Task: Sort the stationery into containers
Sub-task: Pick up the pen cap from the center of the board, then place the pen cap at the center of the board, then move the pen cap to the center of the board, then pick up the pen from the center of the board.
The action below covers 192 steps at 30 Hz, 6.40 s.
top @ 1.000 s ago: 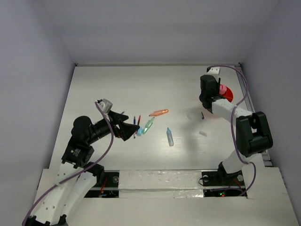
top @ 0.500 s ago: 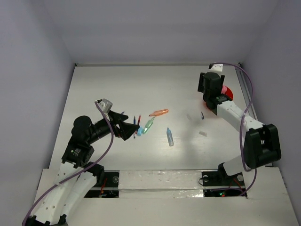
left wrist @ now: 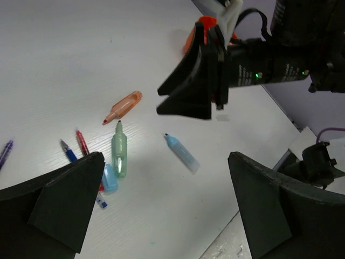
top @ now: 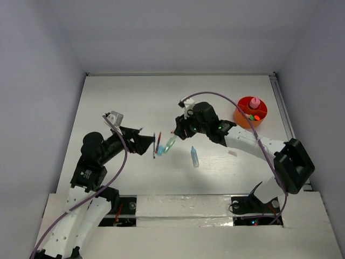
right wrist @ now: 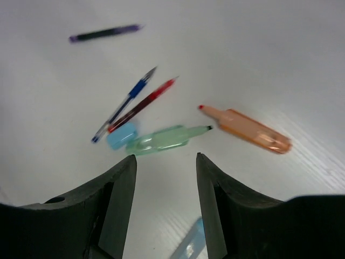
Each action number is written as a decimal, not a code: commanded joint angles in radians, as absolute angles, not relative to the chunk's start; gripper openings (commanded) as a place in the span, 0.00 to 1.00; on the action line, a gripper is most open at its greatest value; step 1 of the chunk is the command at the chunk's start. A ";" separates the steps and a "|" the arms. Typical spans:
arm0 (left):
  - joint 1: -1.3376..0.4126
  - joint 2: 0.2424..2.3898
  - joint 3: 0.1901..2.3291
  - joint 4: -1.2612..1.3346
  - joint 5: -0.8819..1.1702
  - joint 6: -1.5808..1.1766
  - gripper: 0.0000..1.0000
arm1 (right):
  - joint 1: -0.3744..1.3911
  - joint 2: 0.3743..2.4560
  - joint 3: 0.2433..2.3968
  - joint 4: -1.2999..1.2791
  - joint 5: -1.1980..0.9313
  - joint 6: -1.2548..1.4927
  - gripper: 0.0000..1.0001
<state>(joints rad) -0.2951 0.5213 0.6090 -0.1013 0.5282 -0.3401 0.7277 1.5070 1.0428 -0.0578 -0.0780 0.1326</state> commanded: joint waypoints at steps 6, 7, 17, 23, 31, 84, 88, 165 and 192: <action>-0.265 0.497 0.686 -0.143 0.335 -0.308 0.99 | 0.856 1.659 1.172 -0.142 -0.408 -0.067 0.74; -0.265 0.495 0.693 -0.146 0.319 -0.304 0.99 | 0.870 1.681 1.189 -0.155 -0.394 -0.081 0.77; -0.265 0.485 0.701 -0.153 0.285 -0.284 0.99 | 0.957 1.907 1.373 -0.282 -0.216 -0.187 0.83; -0.265 0.483 0.698 -0.147 0.307 -0.285 0.99 | 0.966 1.960 1.401 -0.298 -0.152 -0.202 0.84; -0.265 0.483 0.696 -0.140 0.322 -0.290 0.99 | 0.976 2.016 1.394 -0.252 -0.132 -0.190 0.80; -0.324 0.453 0.650 -0.094 0.456 -0.311 0.99 | 0.762 1.532 0.746 -0.137 0.585 0.930 0.36; -0.324 0.449 0.649 -0.095 0.456 -0.311 0.99 | 0.762 1.551 0.726 -0.112 0.546 0.962 0.41; -0.333 0.497 0.643 -0.083 0.474 -0.340 0.99 | 0.893 1.546 0.845 -0.275 0.314 0.618 0.65; -0.698 0.790 0.318 0.517 0.358 -0.704 0.75 | 0.893 1.287 0.848 -0.118 0.431 0.629 0.14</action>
<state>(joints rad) -0.6331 0.7193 0.3344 0.3378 0.4519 -0.6720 0.8852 1.3239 0.8356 -0.2111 0.4187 0.6250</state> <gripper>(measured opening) 0.762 0.310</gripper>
